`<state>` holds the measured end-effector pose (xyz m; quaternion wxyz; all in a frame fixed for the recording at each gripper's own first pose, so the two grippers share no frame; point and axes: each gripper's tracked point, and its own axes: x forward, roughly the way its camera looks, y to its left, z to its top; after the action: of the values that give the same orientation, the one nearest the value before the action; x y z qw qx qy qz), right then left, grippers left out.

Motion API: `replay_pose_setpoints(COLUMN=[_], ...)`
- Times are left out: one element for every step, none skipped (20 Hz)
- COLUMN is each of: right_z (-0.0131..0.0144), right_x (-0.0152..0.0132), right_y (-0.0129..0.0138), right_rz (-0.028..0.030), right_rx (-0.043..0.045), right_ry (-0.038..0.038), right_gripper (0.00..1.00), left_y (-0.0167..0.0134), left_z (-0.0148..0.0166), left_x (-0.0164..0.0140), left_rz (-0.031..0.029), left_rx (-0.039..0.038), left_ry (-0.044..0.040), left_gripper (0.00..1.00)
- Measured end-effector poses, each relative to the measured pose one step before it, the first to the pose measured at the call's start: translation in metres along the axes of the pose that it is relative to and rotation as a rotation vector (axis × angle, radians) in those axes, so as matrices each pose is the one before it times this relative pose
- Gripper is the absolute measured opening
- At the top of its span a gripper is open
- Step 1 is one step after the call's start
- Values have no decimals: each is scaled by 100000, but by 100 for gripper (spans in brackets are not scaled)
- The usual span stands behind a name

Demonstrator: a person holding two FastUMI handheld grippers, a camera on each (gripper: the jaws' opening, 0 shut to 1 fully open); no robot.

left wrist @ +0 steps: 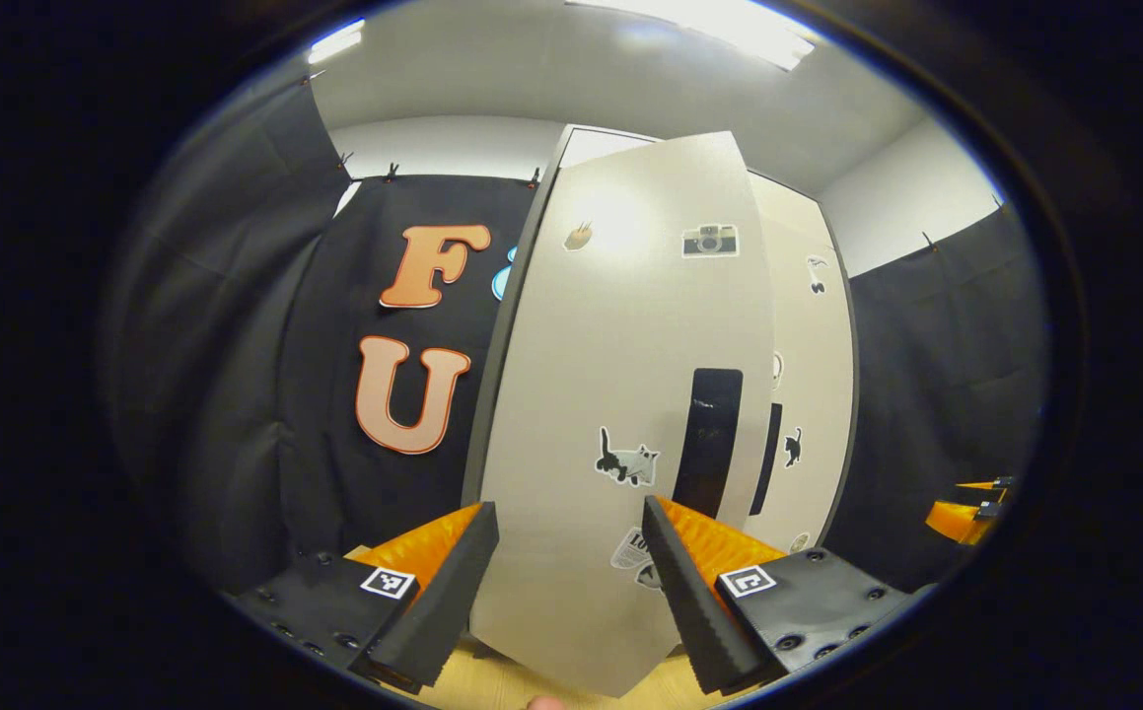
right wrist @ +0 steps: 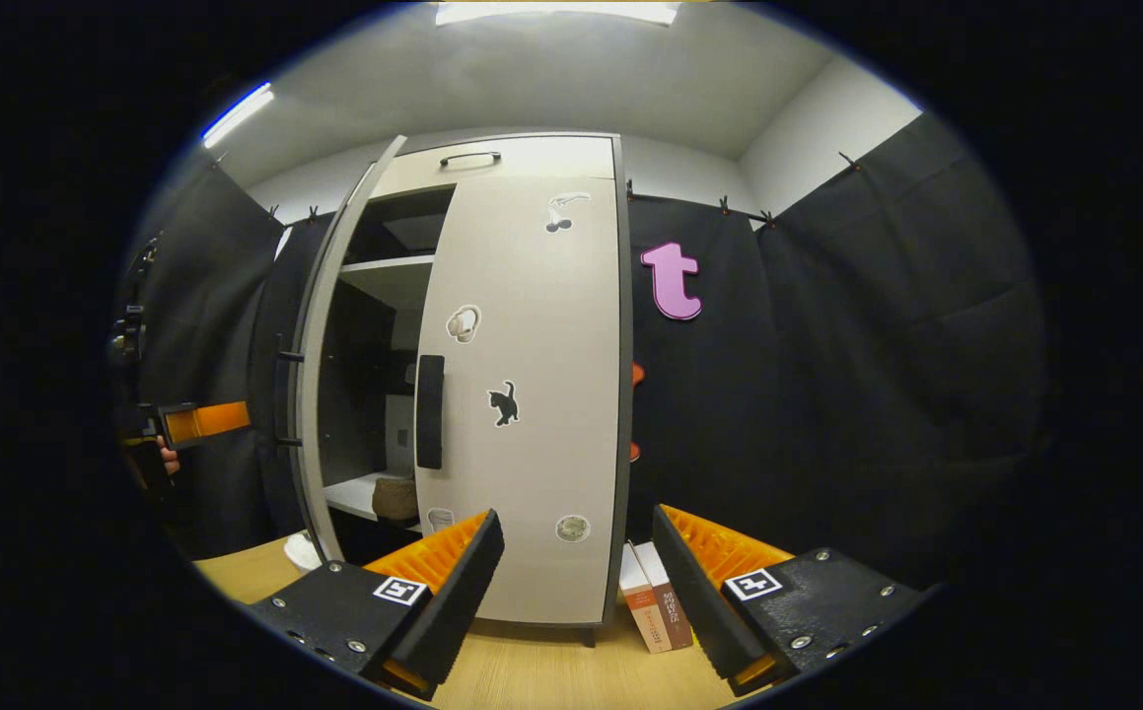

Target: Grab one shoe with the right hand and put it into the shoe cabinet, grab the other shoe with the left hand and put it into the shoe cabinet; then close the right door with the right hand and the left door with the left hand.

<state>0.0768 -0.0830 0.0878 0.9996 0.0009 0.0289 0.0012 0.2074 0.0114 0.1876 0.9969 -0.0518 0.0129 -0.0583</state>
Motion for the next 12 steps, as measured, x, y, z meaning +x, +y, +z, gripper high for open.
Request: replay_pose_setpoints(right_z=[19, -3, 28, 42, 52, -65, -4, -48, 18, -86, -106, -160], right_x=[-24, -21, -19, 2, 8, -3, -29, 20, -3, 8, 6, 12], right_y=[109, 64, 87, 68, 228, 236, 168, 5, -54, -68, -144, -249], right_rz=[33, 71, -148, -250, 519, 454, 287, -42, -5, -70, -186, -476], right_rx=[19, -229, -389, -137, 65, 92, -102, -163, -57, 148, 145, 127], right_ry=[141, 109, 158, 39, -39, 295, 96, 130, 55, 169, 327, 503], right_gripper=[94, 94, 94, 94, 94, 94, 94, 94, 94, 94, 94, 94], left_y=[-567, -653, -692, -524, -311, -440, -471, -217, -164, 27, -3, -43], left_z=[-207, -83, -212, -147, -130, -463, -409, -363, -424, -391, -252, -19], left_x=[389, 283, 372, 500, 756, 680, 634, 499, 484, 555, 581, 179], left_rz=[-1732, -1889, -1805, -1353, -408, -575, -836, -192, -9, 424, 216, -342], left_rx=[-494, -491, -76, 645, 774, 173, -315, -432, -477, -462, -432, -505], left_ry=[708, 487, 287, -266, -168, 766, 1036, 1073, 1331, 1068, 749, -645], left_gripper=[96, 96, 96, 96, 94, 96, 96, 99, 96, 96, 96, 96])
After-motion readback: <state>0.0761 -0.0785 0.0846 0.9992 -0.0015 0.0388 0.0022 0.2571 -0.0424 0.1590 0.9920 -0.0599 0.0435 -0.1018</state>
